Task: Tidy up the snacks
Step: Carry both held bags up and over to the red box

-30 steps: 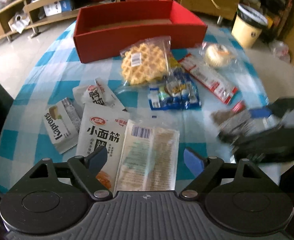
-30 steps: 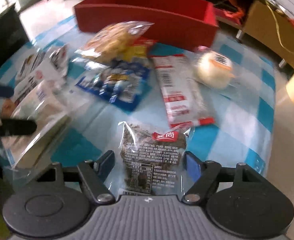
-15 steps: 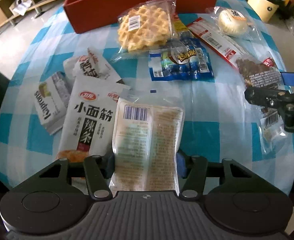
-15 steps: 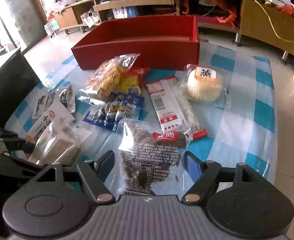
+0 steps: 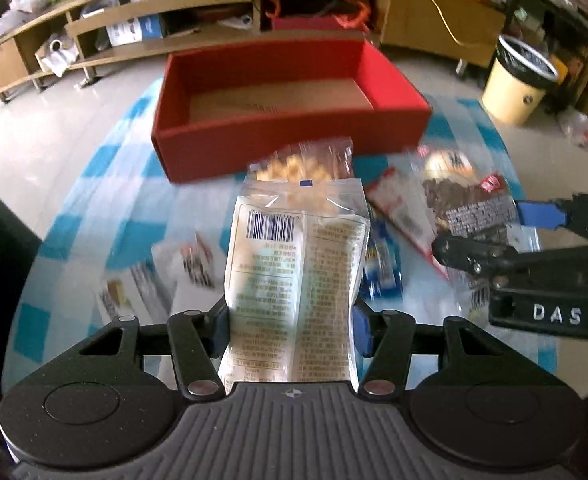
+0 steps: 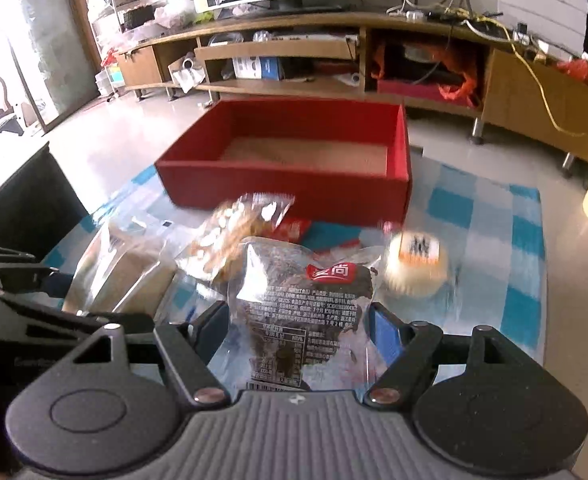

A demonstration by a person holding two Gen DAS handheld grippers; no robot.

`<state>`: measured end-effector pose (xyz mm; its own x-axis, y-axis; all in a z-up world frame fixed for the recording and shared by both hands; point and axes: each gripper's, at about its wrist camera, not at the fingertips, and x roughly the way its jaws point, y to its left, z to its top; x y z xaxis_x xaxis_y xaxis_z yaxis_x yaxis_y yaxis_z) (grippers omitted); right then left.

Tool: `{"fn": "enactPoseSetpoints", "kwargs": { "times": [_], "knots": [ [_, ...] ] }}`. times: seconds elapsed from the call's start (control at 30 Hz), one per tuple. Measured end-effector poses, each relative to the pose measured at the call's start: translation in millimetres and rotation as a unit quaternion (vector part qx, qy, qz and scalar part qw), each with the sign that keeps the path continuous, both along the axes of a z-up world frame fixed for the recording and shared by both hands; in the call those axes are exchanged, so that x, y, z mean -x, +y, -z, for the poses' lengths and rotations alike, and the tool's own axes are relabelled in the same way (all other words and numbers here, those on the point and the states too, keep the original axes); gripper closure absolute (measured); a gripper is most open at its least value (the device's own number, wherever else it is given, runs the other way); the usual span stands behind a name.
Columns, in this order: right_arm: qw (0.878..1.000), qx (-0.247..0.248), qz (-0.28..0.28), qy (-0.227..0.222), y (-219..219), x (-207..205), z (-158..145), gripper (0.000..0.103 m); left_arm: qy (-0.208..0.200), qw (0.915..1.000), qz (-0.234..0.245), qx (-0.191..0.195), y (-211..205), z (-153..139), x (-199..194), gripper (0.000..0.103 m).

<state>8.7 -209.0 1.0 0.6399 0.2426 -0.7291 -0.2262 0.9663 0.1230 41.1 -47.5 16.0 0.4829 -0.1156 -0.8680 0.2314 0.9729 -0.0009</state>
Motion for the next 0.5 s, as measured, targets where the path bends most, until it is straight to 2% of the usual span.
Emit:
{"fn": "enactPoseSetpoints", "kwargs": {
  "times": [0.5],
  "knots": [
    [0.998, 0.036, 0.014, -0.053, 2.8, -46.0, -28.0, 0.029, -0.030, 0.9988, -0.025, 0.031, -0.3, -18.0, -47.6, 0.039]
  ]
}}
